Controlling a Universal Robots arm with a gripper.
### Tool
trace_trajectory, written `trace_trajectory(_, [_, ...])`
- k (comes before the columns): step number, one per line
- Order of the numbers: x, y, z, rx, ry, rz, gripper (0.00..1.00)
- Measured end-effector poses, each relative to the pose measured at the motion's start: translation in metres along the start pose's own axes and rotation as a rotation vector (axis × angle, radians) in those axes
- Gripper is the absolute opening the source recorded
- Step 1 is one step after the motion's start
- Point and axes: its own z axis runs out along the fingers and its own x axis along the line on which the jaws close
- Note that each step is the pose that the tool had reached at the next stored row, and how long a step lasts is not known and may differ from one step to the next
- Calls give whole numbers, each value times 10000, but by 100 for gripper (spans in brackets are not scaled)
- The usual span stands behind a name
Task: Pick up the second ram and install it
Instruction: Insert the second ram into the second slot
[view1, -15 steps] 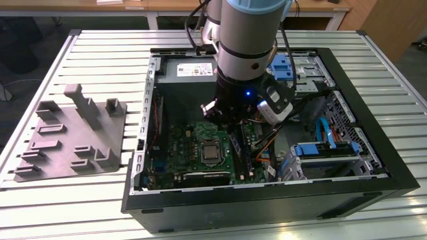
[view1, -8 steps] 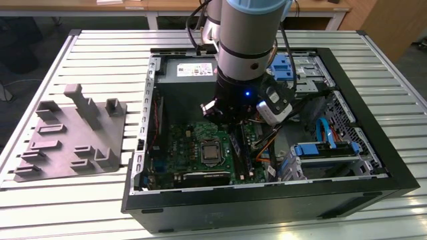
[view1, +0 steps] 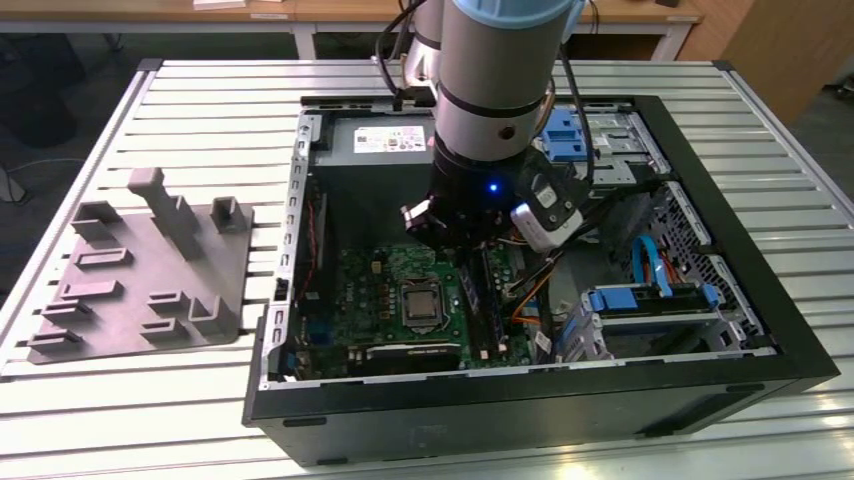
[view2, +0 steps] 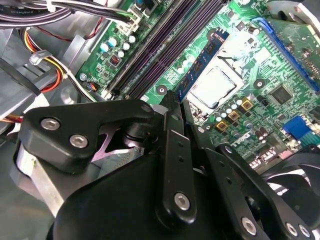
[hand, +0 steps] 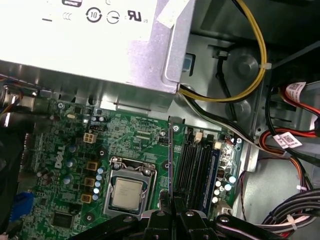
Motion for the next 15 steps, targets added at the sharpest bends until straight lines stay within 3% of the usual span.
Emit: trace_trajectory(15, [-2,0,10,1,-16,651,14])
